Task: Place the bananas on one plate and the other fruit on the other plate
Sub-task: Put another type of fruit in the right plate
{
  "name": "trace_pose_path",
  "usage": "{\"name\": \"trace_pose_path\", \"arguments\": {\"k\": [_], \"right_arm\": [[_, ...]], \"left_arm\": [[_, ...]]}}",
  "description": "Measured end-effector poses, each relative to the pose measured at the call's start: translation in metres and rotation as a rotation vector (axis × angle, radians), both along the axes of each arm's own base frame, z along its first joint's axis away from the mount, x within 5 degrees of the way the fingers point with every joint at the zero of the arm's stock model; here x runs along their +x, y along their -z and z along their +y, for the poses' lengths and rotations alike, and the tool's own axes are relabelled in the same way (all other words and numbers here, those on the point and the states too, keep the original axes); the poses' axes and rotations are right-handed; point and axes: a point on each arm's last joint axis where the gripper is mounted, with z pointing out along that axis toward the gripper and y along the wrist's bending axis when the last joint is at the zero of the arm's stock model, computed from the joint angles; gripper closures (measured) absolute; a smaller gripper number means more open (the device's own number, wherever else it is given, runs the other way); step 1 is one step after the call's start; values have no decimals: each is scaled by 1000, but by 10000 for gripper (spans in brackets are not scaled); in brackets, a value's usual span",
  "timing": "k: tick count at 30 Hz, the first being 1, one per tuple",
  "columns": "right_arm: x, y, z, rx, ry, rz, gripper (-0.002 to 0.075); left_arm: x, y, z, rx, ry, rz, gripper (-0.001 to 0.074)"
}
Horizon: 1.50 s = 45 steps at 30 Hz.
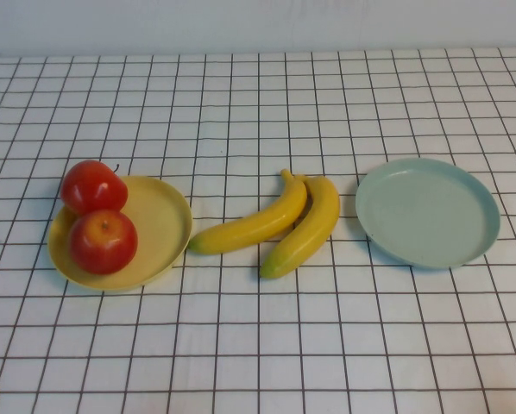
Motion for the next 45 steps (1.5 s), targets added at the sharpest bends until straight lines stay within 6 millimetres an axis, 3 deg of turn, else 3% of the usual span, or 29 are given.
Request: {"name": "trace_pose_path", "arguments": {"k": [11, 13, 18, 21, 24, 28, 31, 38, 41, 45], "right_arm": [[1, -4, 0, 24, 8, -41, 741], [2, -10, 3, 225, 21, -79, 741], [3, -26, 6, 1079, 86, -99, 741], [4, -31, -6, 1261, 193, -193, 741], [3, -32, -24, 1229, 353, -330, 741], [1, -27, -35, 1358, 500, -363, 741], [2, -26, -29, 1337, 449, -312, 741], [4, -31, -7, 1103, 192, -223, 741], [1, -49, -5, 966, 130, -282, 741], [-3, -97, -2, 627, 49, -390, 741]], "left_arm": [[0, 0, 0, 0, 0, 0, 734], [0, 0, 0, 0, 0, 0, 734], [0, 0, 0, 0, 0, 0, 734], [0, 0, 0, 2, 0, 0, 734], [0, 0, 0, 2, 0, 0, 734], [0, 0, 0, 2, 0, 0, 734], [0, 0, 0, 2, 0, 0, 734], [0, 0, 0, 2, 0, 0, 734], [0, 0, 0, 2, 0, 2, 734], [0, 0, 0, 2, 0, 2, 734]]}}
